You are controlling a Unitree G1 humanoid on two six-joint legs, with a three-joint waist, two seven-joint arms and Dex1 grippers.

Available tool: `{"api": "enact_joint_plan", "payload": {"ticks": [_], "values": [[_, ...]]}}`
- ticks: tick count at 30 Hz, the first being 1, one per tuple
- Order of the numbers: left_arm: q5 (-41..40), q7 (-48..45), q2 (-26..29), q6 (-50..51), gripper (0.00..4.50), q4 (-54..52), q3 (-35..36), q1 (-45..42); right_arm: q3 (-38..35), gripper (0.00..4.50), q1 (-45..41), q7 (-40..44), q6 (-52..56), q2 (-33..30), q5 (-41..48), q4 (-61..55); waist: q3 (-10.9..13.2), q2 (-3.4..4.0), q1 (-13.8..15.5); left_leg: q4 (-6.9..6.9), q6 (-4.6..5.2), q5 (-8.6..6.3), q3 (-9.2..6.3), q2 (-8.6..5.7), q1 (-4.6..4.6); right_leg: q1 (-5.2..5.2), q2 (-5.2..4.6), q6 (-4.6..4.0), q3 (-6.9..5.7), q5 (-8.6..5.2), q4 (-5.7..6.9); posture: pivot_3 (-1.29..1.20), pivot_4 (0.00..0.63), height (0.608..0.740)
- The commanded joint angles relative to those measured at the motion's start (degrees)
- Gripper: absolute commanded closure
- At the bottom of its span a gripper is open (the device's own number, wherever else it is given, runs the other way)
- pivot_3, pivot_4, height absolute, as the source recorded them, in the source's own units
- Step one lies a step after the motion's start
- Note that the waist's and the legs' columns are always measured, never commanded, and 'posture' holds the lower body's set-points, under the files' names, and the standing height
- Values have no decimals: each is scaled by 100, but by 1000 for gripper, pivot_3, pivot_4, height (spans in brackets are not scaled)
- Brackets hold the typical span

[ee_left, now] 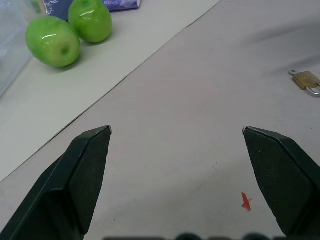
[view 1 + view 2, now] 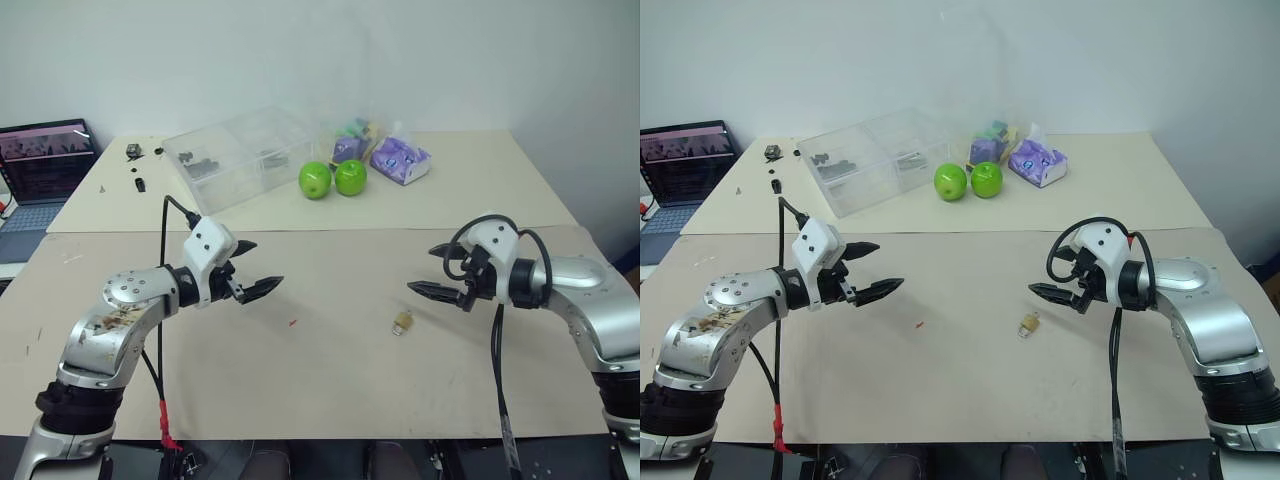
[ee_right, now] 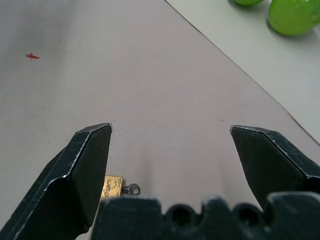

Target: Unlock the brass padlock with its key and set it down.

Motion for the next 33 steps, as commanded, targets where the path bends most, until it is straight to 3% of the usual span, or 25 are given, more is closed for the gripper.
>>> {"api": "enact_joint_plan", "payload": {"ticks": [1,6,11,18,22,33], "values": [[152,87,-21,-245,12,88,31,-141,-91,48,-4,-1,-207,-64,-107,-77,0,0,0,0,0,0,0,0,0,0,0,0,0,0,0,0,150,740],[115,5,2,-194,12,207,57,-213,313,48,-55,439,-789,-498,-644,238,0,0,3,0,0,0,0,-1,1,0,0,0,0,0,-1,0,150,740],[139,-168,39,-209,12,176,-101,-120,1131,48,-882,1630,-2257,-779,-1348,1488,1,0,-33,1,0,0,5,0,2,0,0,0,1,0,-6,0,150,740],[218,-121,29,-215,12,38,-134,14,2052,48,-1754,2958,-3717,-292,-1870,2606,1,1,-181,-1,-1,0,8,5,12,5,1,0,1,1,-5,0,150,740],[223,-70,87,-151,12,-105,-28,187,2308,48,-2126,3435,-4012,82,-1954,2916,3,2,-187,-1,-1,1,11,5,11,1,0,0,5,1,-1,0,150,740],[105,185,224,156,12,-684,386,677,2659,48,-2952,3836,-5009,864,-2386,4430,3,4,-145,-2,-4,1,7,4,12,-1,0,-4,3,3,1,0,150,740]]}}
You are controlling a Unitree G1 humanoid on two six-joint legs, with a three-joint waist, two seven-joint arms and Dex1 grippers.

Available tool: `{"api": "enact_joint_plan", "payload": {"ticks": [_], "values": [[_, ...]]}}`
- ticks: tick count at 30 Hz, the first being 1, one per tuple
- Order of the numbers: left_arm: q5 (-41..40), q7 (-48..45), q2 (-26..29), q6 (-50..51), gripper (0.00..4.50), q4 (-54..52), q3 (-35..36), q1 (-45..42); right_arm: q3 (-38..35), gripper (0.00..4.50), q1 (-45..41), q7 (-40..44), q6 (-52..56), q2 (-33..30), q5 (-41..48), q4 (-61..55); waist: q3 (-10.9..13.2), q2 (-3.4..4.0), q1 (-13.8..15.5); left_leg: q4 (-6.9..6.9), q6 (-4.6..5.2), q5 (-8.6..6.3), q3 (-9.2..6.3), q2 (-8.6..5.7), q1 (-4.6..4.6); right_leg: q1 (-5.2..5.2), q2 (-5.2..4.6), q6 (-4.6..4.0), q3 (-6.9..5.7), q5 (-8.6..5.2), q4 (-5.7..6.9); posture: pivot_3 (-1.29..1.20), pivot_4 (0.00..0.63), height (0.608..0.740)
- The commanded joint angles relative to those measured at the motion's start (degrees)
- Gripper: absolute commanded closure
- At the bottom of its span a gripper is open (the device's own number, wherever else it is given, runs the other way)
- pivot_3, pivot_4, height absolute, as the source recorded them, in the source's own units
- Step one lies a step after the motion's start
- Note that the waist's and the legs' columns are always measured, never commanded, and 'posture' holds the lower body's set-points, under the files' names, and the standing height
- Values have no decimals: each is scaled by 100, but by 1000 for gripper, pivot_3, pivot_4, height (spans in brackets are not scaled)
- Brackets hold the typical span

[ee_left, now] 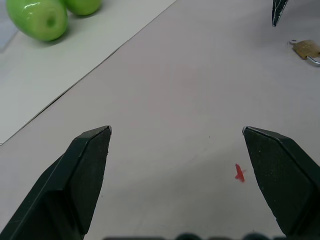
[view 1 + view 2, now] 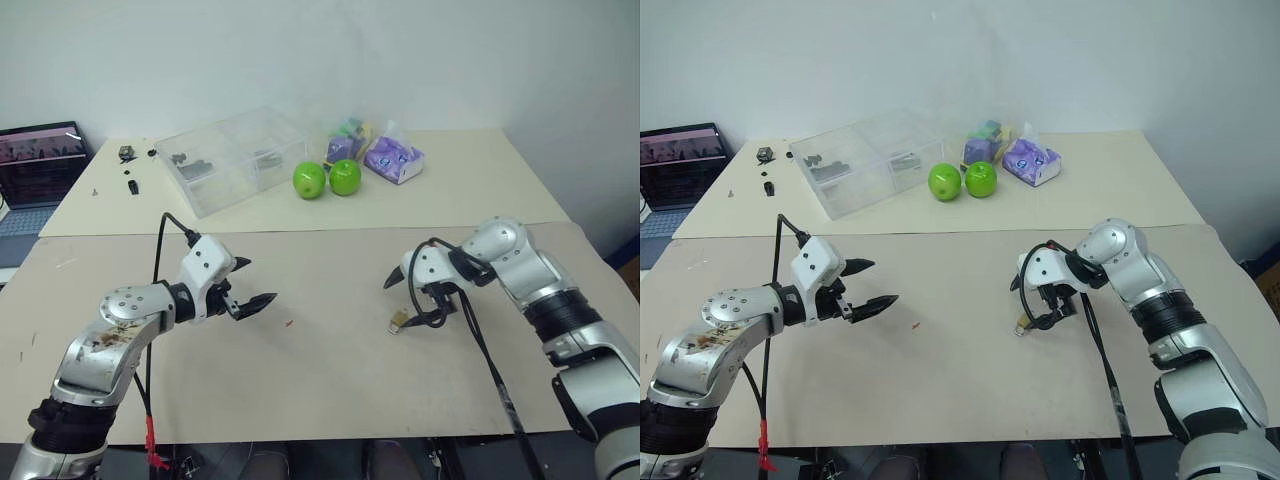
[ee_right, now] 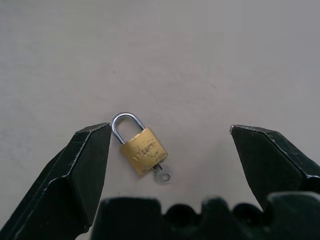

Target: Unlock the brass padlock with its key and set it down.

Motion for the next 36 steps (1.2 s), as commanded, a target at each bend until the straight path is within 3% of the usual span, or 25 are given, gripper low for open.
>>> {"api": "enact_joint_plan", "payload": {"ticks": [1,18,21,29,36], "values": [[-103,115,118,110,12,-412,349,162,15,48,-247,348,-401,69,-75,269,0,0,-24,-1,0,0,0,0,0,0,0,0,1,0,0,0,150,740],[-277,273,268,445,12,-881,718,493,669,48,-238,431,-1162,191,-62,767,0,2,-28,-5,-1,-1,1,1,7,1,0,-6,1,3,3,0,150,740],[-320,278,305,502,0,-934,798,515,690,780,-262,431,-1149,283,-145,977,0,2,-30,-6,-1,-1,1,2,10,2,1,-6,1,3,4,0,150,740],[-394,356,308,561,0,-990,836,519,650,3478,-372,431,-1283,396,-318,1562,0,2,-18,-7,-1,-1,1,2,18,8,0,-6,1,3,3,0,150,740],[-420,407,253,565,0,-985,751,449,453,3622,-325,283,-1128,366,-283,1503,-1,2,-12,-5,-2,-1,1,1,25,14,0,-8,2,4,1,0,150,740]]}}
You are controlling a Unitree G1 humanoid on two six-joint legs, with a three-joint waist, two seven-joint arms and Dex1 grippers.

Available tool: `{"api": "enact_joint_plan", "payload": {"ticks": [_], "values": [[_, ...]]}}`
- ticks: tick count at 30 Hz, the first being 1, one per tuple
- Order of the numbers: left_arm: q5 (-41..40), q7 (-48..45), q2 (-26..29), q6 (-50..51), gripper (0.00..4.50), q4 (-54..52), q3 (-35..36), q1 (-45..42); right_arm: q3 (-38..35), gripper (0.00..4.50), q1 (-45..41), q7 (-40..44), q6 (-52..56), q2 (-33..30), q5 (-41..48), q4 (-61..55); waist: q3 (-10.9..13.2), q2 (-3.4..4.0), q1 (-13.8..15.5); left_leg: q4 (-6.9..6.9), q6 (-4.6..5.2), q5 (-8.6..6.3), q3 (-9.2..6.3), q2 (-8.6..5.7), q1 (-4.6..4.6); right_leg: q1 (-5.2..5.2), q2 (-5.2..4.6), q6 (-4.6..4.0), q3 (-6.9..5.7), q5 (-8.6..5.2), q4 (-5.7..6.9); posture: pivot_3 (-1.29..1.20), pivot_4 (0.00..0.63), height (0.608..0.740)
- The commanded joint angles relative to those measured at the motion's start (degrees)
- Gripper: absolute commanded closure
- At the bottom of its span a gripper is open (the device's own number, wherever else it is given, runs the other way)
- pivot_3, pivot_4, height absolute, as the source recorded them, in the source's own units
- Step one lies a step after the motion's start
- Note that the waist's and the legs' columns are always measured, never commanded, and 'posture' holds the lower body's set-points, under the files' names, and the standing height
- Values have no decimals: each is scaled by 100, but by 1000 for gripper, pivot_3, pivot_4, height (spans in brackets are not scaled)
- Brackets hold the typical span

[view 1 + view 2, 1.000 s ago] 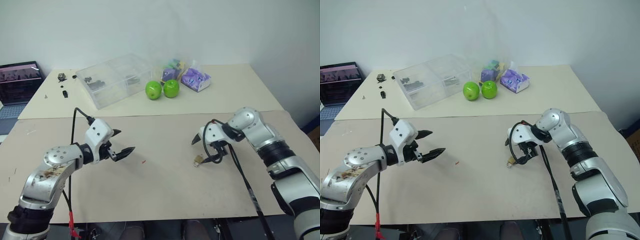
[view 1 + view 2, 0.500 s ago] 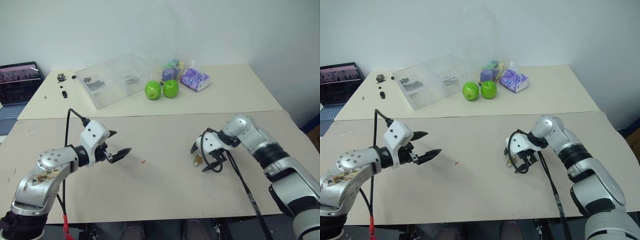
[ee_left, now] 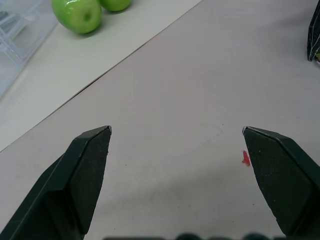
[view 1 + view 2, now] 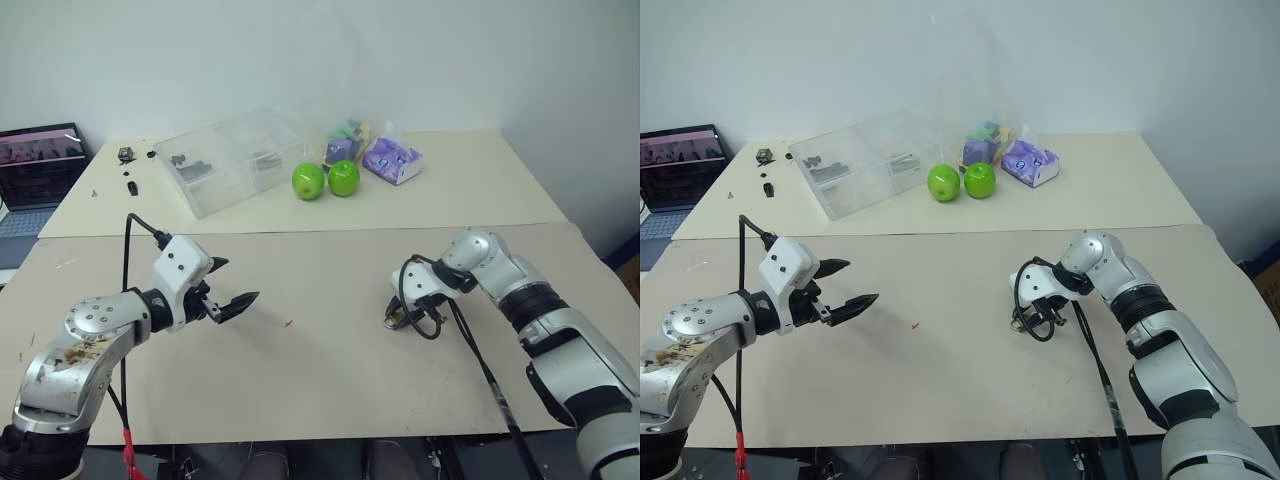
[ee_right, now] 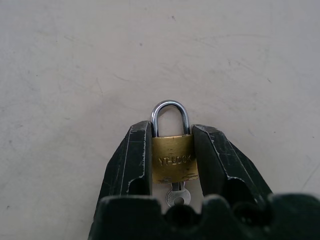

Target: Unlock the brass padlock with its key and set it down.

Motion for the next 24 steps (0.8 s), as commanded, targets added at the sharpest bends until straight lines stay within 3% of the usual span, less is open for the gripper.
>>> {"api": "enact_joint_plan", "payload": {"ticks": [1,9,16,24], "values": [[-61,61,7,-15,0,-178,23,-114,-222,3622,46,114,283,-75,-57,-93,0,0,0,0,0,0,0,0,0,0,0,0,0,0,1,0,150,740],[-305,-44,-51,-39,0,70,214,-358,-723,3622,98,-28,2227,108,462,-1687,1,1,-15,-3,0,0,0,1,-13,-16,1,-1,2,1,6,0,150,740],[-178,-84,187,-226,0,423,408,-447,-986,3622,-124,-1353,3919,1685,736,-2494,1,0,-96,-9,2,-2,5,6,12,-34,4,-1,-1,1,55,0,150,740],[-363,-30,295,-83,0,216,669,-350,-1032,3622,-72,-2650,3801,2790,494,-1721,0,-5,3,-16,-15,-10,7,4,27,-47,5,-1,-16,1,77,0,150,740]]}}
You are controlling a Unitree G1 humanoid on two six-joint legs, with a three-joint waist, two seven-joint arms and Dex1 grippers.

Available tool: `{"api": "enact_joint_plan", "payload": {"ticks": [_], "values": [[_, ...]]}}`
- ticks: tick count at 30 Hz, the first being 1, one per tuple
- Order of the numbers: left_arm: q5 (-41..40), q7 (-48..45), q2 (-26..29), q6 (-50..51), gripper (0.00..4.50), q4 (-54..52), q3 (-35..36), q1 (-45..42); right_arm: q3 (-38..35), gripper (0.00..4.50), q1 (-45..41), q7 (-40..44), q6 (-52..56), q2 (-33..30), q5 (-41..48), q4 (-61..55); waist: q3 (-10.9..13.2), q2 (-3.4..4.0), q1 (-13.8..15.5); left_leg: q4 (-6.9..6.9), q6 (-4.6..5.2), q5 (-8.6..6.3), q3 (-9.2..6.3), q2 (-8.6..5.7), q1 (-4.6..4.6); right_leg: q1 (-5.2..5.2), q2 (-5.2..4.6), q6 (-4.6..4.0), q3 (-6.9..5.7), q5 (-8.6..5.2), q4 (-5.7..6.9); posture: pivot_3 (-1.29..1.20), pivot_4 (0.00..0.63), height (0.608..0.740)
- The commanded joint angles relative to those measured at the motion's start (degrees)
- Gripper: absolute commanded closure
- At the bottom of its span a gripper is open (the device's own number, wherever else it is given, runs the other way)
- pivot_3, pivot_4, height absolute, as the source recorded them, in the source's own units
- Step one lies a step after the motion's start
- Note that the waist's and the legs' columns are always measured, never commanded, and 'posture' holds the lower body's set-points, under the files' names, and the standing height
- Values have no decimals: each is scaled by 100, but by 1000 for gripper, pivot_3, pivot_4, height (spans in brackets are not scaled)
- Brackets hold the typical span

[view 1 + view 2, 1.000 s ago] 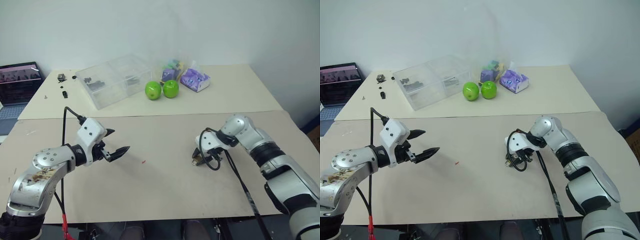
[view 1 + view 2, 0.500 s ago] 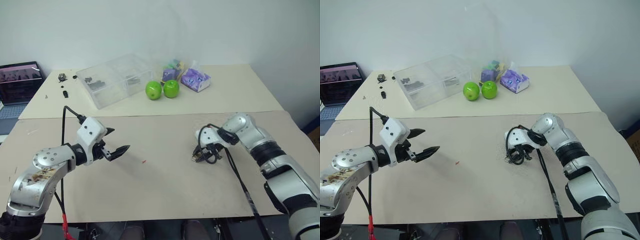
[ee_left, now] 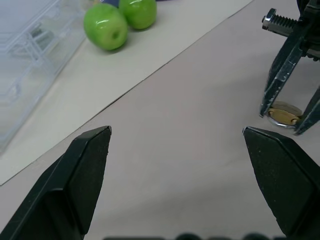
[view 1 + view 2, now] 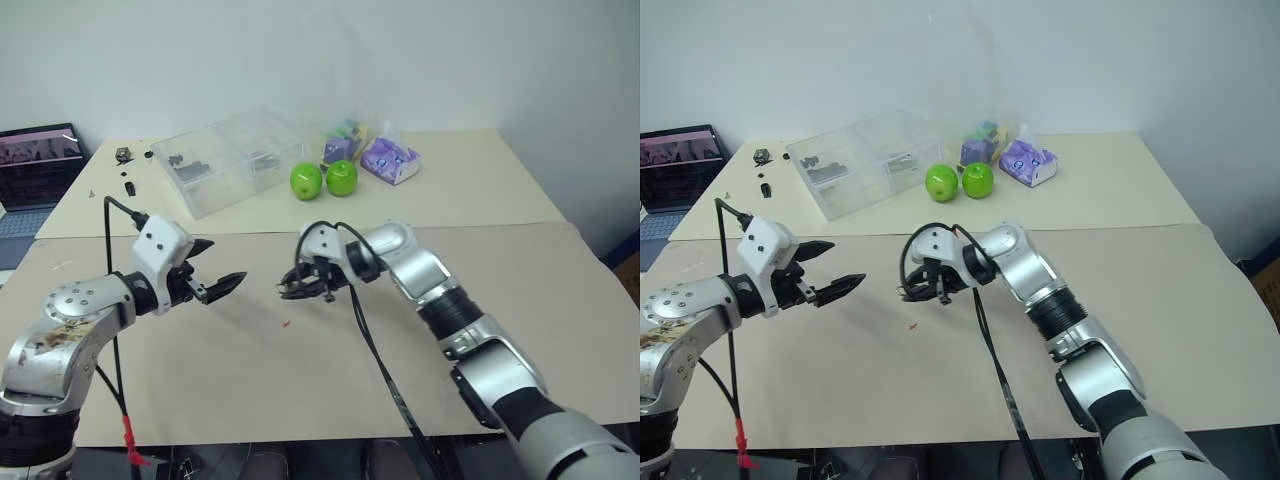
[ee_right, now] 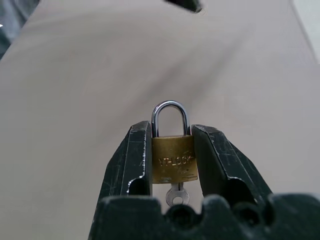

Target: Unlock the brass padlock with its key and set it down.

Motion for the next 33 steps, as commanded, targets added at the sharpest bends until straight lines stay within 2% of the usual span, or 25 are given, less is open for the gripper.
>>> {"api": "enact_joint_plan", "payload": {"ticks": [1,5,13,15,20,22,23,28,30,33], "values": [[-133,50,92,56,0,-309,225,-25,-190,3622,-99,-521,-129,299,-15,398,0,0,-8,0,-1,0,3,-1,1,-1,0,0,0,0,0,0,150,740],[-190,113,136,185,0,-423,229,-50,-144,3622,40,-791,-164,649,-27,867,-1,-1,-45,-7,-1,0,10,0,0,-18,0,-1,3,0,9,0,150,740],[-238,88,236,201,0,-442,235,12,-7,3622,367,-973,-482,864,-238,1434,-4,-5,-87,-20,-1,0,24,12,3,-37,9,-4,9,2,17,0,150,740],[-224,65,238,175,0,-428,179,10,-58,2619,394,-967,-406,874,-201,1380,-4,-6,-98,-19,-2,0,24,14,5,-37,11,-5,8,3,17,0,150,740],[-189,-31,222,58,0,-303,73,-2,-149,1028,489,-662,88,644,-8,712,-4,-5,-104,-21,-1,0,25,15,2,-39,13,-7,9,4,16,0,150,740],[-185,-111,234,24,0,-239,25,-25,-268,248,592,-322,770,330,307,-132,-3,-5,-100,-21,-1,0,26,15,1,-41,13,-7,9,4,16,0,150,740],[-197,-162,237,11,0,-198,5,-41,-375,78,642,-164,1201,94,504,-614,-3,-5,-94,-21,-1,0,26,15,-3,-42,12,-7,9,4,15,0,150,740],[-500,-238,-21,-10,0,177,231,-180,-782,78,914,459,2520,-1088,1335,-2322,-3,-6,-1,-21,0,-1,26,15,-6,-39,12,-7,6,4,7,0,150,740],[-416,-339,-4,-179,0,454,229,-161,-996,78,1033,551,2706,-1541,1568,-2753,-3,-7,0,-20,1,-2,26,16,-7,-37,12,-7,3,3,2,0,150,740],[-228,-581,35,-568,0,859,97,-31,-1245,78,1395,525,2229,-2144,1530,-3167,-3,-11,-15,-20,2,-2,32,17,-6,-36,12,-6,3,3,0,0,150,740]]}}
